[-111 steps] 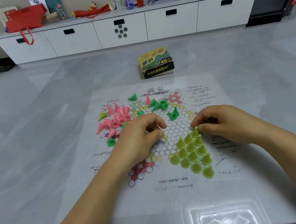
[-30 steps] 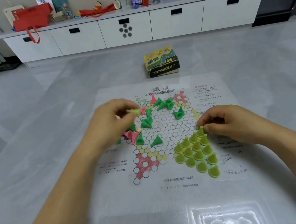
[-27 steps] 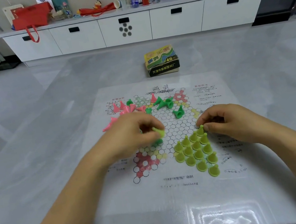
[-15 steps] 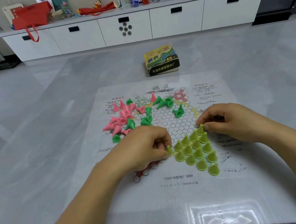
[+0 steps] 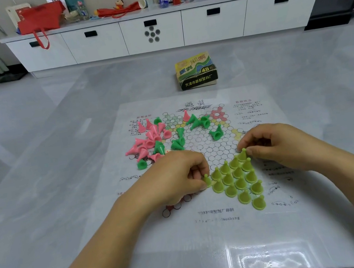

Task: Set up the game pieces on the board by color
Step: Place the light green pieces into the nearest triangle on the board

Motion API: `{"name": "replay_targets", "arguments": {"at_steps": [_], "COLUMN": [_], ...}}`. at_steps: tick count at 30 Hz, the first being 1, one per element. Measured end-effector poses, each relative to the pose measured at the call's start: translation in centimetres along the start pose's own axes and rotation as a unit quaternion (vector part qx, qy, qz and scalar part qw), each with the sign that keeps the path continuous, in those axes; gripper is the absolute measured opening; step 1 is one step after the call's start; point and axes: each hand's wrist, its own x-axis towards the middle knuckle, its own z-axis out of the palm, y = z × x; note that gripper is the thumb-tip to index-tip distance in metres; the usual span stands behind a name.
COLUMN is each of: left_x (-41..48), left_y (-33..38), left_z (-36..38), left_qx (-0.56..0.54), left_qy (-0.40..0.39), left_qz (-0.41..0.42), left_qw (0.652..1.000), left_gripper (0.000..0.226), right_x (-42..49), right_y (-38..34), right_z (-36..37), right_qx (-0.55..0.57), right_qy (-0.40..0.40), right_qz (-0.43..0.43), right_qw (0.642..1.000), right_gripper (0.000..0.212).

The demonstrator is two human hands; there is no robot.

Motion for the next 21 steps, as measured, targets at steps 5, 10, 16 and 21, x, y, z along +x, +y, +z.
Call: {"name": "replay_targets", "arguments": {"at_steps": [5, 10, 16, 21], "left_x": [-0.2, -0.3, 0.3, -0.2], "left_y": [-0.6, -2.5, -5.2, -6.1], "left_z": [-0.3, -1.4, -2.2, -4.1], "left_qx": [-0.027, -0.032, -0.061, -0.136], "left_qy": [0.001, 0.05, 0.166, 0.325], "left_qz": [-0.011, -0.039, -0.038, -0.07], "left_qw": [1.0, 0.997, 0.983, 0.933], "left_gripper": [0.017, 0.015, 0.015, 0.017], "right_x": [0.0, 0.0, 0.0, 0.0], "right_y": [0.2, 0.1, 0.1, 0.1], "right_z": [0.0, -0.1, -0.1, -0.2], "right_qx": [-0.005, -0.011, -0.019, -0.015], "right_qy": [0.002, 0.001, -0.001, -0.002], "right_qz": [0.001, 0.001, 0.006, 0.009], "right_qw": [1.0, 1.0, 1.0, 1.0], "right_gripper": [0.018, 0.018, 0.016, 0.015]}}
